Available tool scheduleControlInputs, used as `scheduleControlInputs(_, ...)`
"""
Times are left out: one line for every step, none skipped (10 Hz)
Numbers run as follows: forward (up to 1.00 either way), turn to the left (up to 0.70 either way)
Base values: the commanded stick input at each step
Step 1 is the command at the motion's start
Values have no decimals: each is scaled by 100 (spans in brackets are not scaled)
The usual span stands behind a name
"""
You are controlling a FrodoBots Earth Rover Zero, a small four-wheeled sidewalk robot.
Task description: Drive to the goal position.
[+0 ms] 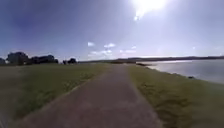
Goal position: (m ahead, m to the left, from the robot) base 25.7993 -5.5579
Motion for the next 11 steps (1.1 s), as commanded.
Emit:
scheduleControlInputs(85, 0)
scheduleControlInputs(85, 0)
scheduleControlInputs(85, 0)
scheduleControlInputs(85, 0)
scheduleControlInputs(85, 0)
scheduleControlInputs(85, 0)
scheduleControlInputs(85, 0)
scheduleControlInputs(85, 0)
scheduleControlInputs(85, 0)
scheduleControlInputs(85, 0)
scheduleControlInputs(85, 0)
